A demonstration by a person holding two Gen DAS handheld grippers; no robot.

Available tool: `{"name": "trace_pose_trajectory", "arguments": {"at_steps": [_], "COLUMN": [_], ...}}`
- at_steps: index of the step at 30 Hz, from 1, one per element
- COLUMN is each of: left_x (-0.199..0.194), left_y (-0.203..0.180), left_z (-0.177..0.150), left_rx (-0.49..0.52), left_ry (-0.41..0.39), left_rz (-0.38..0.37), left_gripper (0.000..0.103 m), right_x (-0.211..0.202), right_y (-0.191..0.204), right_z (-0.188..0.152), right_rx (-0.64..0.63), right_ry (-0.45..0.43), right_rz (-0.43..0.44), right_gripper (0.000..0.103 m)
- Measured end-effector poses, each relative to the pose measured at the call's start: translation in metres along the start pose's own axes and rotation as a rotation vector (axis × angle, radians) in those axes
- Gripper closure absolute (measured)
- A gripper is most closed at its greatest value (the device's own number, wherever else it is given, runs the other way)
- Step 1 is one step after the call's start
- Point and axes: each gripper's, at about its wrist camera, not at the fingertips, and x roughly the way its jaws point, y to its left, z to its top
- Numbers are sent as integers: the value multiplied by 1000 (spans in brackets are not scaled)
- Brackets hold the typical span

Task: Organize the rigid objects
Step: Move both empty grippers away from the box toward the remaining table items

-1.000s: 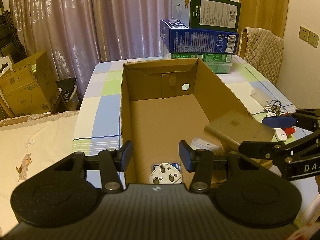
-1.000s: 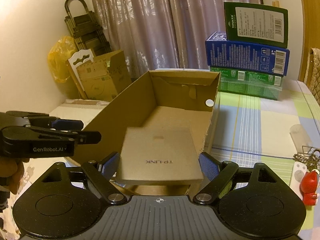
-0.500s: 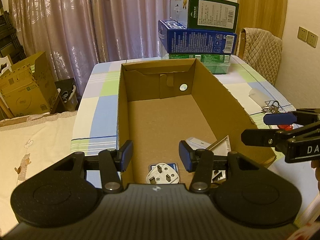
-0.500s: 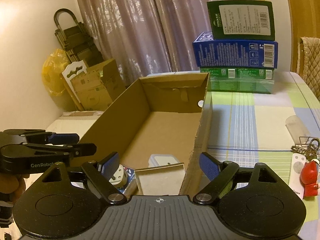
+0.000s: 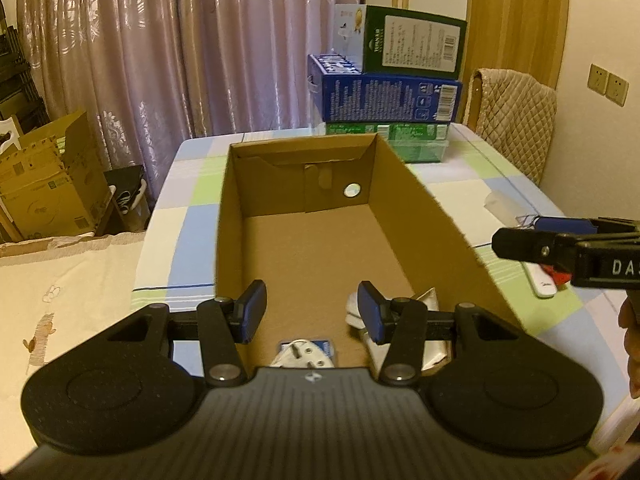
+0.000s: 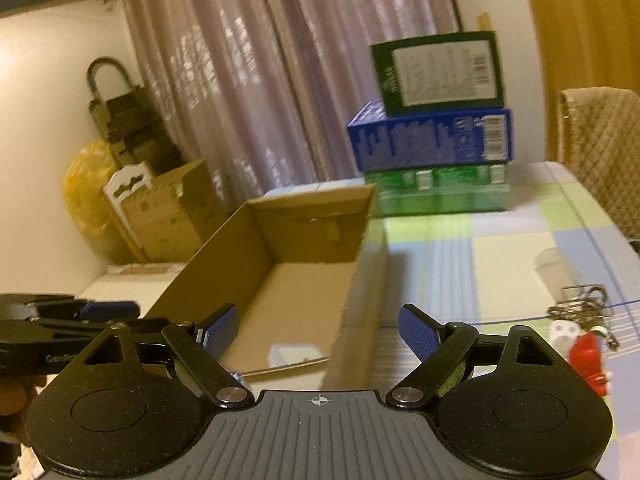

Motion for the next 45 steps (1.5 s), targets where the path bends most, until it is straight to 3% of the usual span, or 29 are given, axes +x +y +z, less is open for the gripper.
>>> {"name": "trace_pose_trajectory", "arguments": {"at_steps": [7, 16, 25, 31, 37, 40, 44, 45], "left_x": [-9, -25, -32, -26, -11, 6, 35, 41], "left_y": [-31, -81, -150, -192, -222, -236, -252, -255], "left_z": [4, 11, 8, -1, -15, -25, -39, -42], "left_rx": [-4, -1, 45, 73, 92, 106, 109, 107], "left_ry": [-35, -87, -118, -97, -72, -53, -36, -36], "left_rz": [-53, -150, -258, -304, -310, -313, -312, -313], "left_gripper": [58, 58, 57, 52, 43, 36, 33, 29], "right_x": [-29, -96, -177, -221, -225, -218, -205, -201], "right_y": [-27, -62, -122, -133, -148, -159, -176, -179], "right_z": [1, -12, -20, -18, -20, -25, -34, -36], "right_rx": [25, -38, 92, 87, 108, 136, 179, 189], "right_ry": [-77, -205, -235, -243, -228, -213, -182, -172], "right_rz": [-73, -141, -283, -353, -363, -355, -363, -363], "right_gripper": [19, 19, 19, 19, 19, 19, 19, 19]}}
